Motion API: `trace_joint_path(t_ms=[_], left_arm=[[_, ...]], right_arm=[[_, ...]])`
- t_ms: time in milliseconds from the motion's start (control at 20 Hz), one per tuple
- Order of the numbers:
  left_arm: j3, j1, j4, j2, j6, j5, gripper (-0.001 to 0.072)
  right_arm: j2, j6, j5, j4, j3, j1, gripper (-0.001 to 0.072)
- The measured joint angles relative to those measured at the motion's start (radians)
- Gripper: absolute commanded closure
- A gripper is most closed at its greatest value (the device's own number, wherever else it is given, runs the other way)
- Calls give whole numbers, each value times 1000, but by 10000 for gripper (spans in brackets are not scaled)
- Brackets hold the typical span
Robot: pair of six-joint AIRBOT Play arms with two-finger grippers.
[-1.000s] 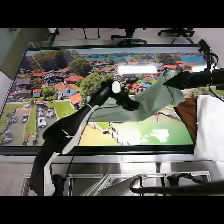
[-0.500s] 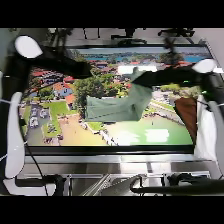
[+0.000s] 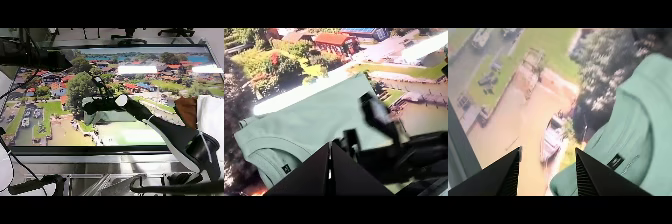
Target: Fold the shirts.
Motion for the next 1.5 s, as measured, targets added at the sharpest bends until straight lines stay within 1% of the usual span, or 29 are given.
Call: trace_joint_path(t_ms=[50,100,150,200,300,400,550,650,700,900,950,1000,1050,1200,1300,1400,1500], left_arm=[[0,1,0,0,4,0,688],[0,2,0,1,6,0,689],[0,2,0,2,9,0,689],[0,2,0,2,11,-1,689],[0,2,0,2,14,-8,689],[0,2,0,2,14,-19,689],[0,2,0,2,14,-28,689],[0,2,0,2,14,-30,689],[0,2,0,2,14,-31,689],[0,2,0,2,13,-33,689],[0,2,0,2,13,-33,688],[0,2,0,2,13,-34,689],[0,2,0,2,13,-34,689],[0,2,0,2,13,-34,688],[0,2,0,3,11,-34,688],[0,2,0,3,10,-38,689],[0,2,0,3,10,-45,689]], right_arm=[[37,24,27,-28,1,-39,333],[70,64,64,-69,1,-87,294],[102,119,111,-120,1,-145,153],[131,181,167,-177,1,-212,113],[160,296,300,-296,-3,-349,113],[163,373,406,-377,-27,-462,112],[126,423,494,-435,-85,-551,113],[75,423,519,-433,-108,-571,119],[43,417,528,-413,-116,-575,152],[-73,332,536,-266,-129,-568,152],[-97,309,534,-226,-130,-564,164],[-115,283,529,-179,-131,-561,380],[-130,253,520,-138,-132,-558,696],[-141,149,515,7,-110,-558,694],[-116,111,519,66,-65,-572,694],[-69,103,518,108,6,-611,694],[-14,132,518,129,83,-677,694]])
